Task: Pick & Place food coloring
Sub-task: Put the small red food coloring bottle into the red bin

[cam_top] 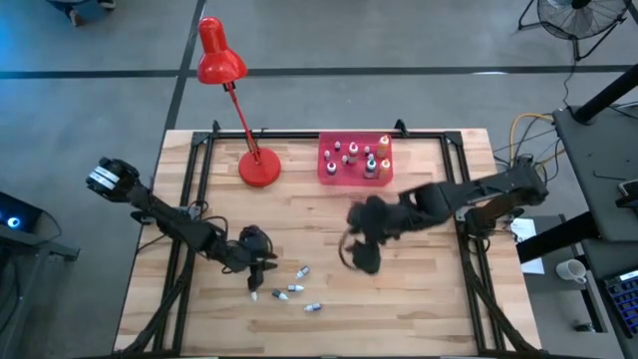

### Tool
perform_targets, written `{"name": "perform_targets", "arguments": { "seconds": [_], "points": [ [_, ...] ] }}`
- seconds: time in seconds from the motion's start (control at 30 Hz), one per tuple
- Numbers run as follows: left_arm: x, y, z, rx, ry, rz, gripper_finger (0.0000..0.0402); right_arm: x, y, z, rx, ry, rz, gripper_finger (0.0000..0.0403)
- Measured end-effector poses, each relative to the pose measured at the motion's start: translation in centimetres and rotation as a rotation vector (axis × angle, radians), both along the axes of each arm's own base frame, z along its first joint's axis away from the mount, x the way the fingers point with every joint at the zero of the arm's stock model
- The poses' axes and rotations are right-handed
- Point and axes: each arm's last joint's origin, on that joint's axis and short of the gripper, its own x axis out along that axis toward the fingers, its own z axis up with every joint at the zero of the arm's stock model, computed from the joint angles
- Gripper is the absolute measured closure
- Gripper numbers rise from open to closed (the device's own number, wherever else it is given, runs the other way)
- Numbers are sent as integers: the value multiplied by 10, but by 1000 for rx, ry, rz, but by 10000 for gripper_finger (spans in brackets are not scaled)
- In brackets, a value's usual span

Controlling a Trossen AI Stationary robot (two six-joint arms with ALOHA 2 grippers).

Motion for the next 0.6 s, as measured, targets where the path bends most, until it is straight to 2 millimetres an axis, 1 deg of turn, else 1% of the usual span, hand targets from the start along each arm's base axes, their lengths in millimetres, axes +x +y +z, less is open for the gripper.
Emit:
{"name": "perform_targets", "arguments": {
  "seconds": [0.13, 0.3, 0.4, 0.47, 0.6],
  "points": [
    [-3, 5, 5, 33, 7, -12, 296, -3, 21, -9, -1, 48, 48, 179],
    [-11, 7, 16, 25, -3, -70, 296, 1, 45, -25, -87, 79, 209, 179],
    [-21, 8, 19, 21, 35, -77, 296, 10, 57, -40, -116, 96, 279, 179],
    [-28, 6, 20, 4, 57, -80, 296, 20, 63, -52, -126, 98, 324, 179],
    [-40, -3, 25, -44, 66, -105, 296, 40, 74, -76, -130, 82, 416, 179]
  ]
}}
